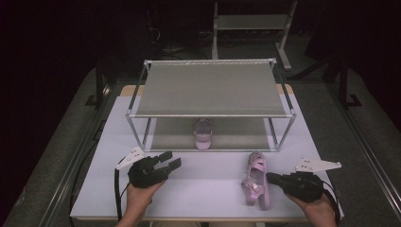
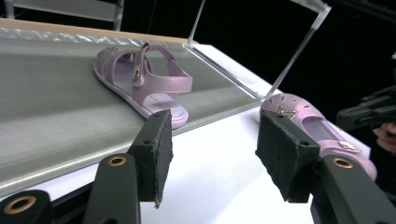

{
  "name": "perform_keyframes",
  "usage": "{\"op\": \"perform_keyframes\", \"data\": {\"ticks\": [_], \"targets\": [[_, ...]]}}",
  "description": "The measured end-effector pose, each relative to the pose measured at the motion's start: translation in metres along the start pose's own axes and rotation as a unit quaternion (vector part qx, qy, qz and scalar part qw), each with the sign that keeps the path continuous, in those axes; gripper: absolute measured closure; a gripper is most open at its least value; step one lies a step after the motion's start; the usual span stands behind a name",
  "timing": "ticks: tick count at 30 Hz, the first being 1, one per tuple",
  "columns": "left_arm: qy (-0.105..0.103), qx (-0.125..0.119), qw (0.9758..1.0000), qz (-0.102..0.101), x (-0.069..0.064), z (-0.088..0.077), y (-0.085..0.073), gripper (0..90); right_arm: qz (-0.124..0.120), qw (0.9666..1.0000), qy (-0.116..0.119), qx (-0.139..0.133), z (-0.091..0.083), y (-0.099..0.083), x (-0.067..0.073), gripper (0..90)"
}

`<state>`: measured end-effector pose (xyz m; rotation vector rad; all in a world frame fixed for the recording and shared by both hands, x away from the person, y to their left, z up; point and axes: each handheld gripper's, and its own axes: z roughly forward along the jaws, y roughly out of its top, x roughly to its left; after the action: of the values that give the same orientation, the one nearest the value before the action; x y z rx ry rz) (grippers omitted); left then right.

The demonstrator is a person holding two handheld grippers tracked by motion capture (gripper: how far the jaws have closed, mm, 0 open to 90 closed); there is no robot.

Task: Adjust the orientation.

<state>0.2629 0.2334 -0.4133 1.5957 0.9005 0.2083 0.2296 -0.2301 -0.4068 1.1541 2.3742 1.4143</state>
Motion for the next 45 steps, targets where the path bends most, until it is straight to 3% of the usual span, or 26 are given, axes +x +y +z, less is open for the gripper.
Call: {"op": "perform_keyframes", "data": {"ticks": [7, 14, 15, 18, 25, 31, 37, 45], "targets": [[0.001, -0.004, 0.9999, -0.010, 0.006, -0.013, -0.010, 44.0, -0.003, 1.0000, -0.007, 0.004, 0.004, 0.000, 0.003, 88.3], [0.007, -0.013, 0.9998, -0.012, 0.010, -0.021, -0.008, 44.1, -0.008, 0.9995, -0.029, 0.007, -0.006, -0.004, 0.004, 84.7], [0.006, -0.012, 0.9998, -0.011, 0.010, -0.021, -0.009, 44.1, -0.008, 0.9988, -0.048, 0.009, -0.007, -0.005, 0.003, 84.9], [0.004, -0.009, 0.9999, -0.011, 0.011, -0.020, -0.009, 44.0, 0.007, 0.9988, -0.049, 0.007, -0.012, -0.010, -0.004, 84.7], [0.002, -0.006, 0.9999, -0.012, 0.010, -0.018, -0.011, 44.0, 0.034, 0.9965, -0.076, 0.006, -0.024, -0.022, -0.017, 81.0], [0.004, -0.003, 0.9999, -0.009, 0.011, -0.018, -0.012, 43.9, 0.052, 0.9954, -0.080, 0.007, -0.029, -0.029, -0.022, 74.5], [0.007, 0.001, 0.9999, -0.007, 0.011, -0.018, -0.013, 43.9, 0.061, 0.9946, -0.082, -0.014, -0.039, -0.028, -0.020, 62.7], [0.005, -0.001, 1.0000, -0.008, 0.011, -0.019, -0.013, 43.9, 0.084, 0.9942, -0.059, -0.033, -0.043, -0.032, -0.014, 51.9]]}}
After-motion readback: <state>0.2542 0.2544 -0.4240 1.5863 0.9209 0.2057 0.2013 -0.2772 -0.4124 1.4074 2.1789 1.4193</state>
